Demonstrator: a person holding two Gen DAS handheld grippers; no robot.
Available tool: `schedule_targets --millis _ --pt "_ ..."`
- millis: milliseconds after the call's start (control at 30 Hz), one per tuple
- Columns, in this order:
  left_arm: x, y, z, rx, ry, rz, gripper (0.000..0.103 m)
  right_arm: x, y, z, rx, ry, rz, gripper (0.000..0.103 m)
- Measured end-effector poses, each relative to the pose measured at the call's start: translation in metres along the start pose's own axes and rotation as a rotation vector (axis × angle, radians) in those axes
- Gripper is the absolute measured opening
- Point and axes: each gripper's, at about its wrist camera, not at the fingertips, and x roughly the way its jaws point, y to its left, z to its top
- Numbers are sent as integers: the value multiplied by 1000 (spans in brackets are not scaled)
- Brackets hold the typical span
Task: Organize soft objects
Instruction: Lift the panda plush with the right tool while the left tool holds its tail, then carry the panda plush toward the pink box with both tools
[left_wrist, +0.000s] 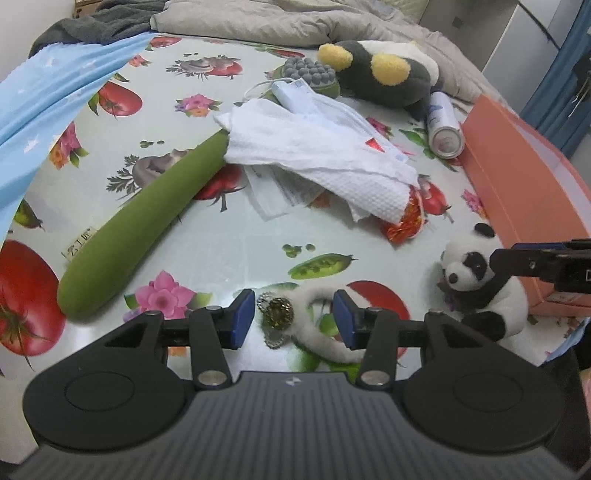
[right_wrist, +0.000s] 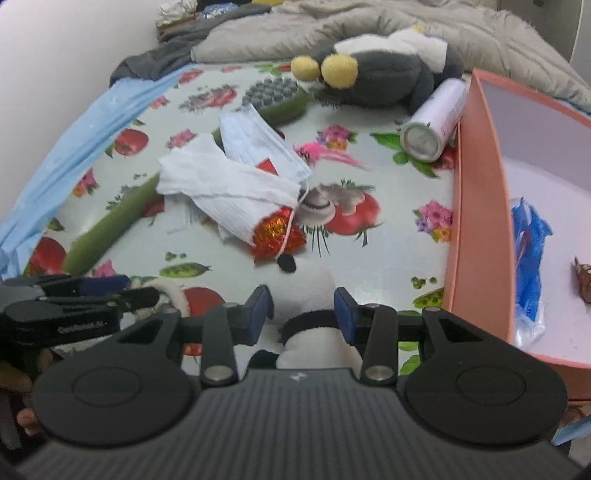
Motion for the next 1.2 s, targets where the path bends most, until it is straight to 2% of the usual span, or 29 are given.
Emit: schedule_targets --millis 233,333,500,533,567,633,700,800,933,1200 --pt "7 -7 1 64 4 31 52 22 -1 -3 -30 58 -2 45" --pt "9 -16 0 116 10 68 46 28 -3 -5 -46 52 6 45" --pt "6 -22 -2 138 19 83 45 32 -7 -3 -25 59 26 46" --pt "6 -21 -2 137 18 91 45 31 -7 -2 -20 60 26 49" --pt "6 -19 -3 130 19 96 43 31 -7 -2 -17 59 25 50" --pt "6 -17 -4 122 17 106 32 33 -7 -3 -3 65 21 50" --pt "6 -16 -5 117 18 106 25 40 -8 -7 15 93 31 47" --pt "3 -17 -6 114 17 109 22 49 -13 -16 73 123 44 43" --pt "-2 -18 -6 98 7 98 21 42 -10 -18 73 93 20 43" --pt "-29 -29 4 79 -58 72 21 17 -8 -13 68 38 28 43"
